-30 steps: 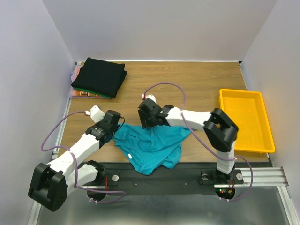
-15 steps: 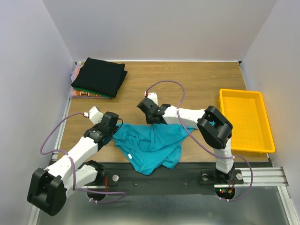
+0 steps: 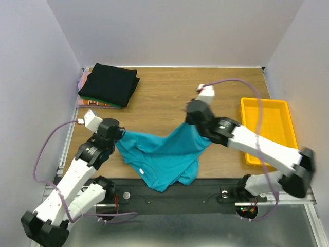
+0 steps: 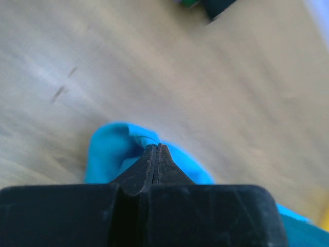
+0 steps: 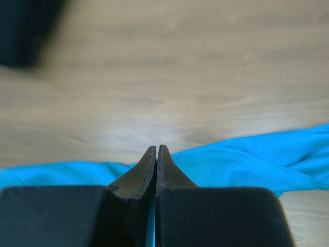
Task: Fold and stack the t-shirts
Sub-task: Flatten the tshirt out, then fold the tshirt
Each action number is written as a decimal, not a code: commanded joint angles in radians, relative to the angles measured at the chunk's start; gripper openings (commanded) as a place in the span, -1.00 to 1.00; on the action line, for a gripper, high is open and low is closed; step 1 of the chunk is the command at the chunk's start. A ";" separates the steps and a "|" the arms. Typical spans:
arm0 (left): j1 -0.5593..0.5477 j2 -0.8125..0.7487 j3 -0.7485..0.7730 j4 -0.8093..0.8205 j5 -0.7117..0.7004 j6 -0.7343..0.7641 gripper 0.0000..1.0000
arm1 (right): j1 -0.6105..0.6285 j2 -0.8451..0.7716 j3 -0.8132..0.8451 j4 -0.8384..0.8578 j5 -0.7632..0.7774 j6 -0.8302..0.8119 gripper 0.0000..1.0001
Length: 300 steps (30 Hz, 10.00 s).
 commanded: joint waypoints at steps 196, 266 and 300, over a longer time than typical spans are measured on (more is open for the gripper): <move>-0.065 1.124 0.749 0.177 0.207 0.265 0.97 | -0.682 0.121 -0.422 0.254 -0.597 0.027 1.00; -0.040 1.177 0.818 0.173 0.198 0.542 -0.69 | -0.683 0.030 -0.453 0.225 -0.525 -0.034 1.00; -0.062 1.044 0.602 0.369 0.388 0.493 0.97 | -0.683 0.042 -0.448 0.218 -0.549 -0.044 1.00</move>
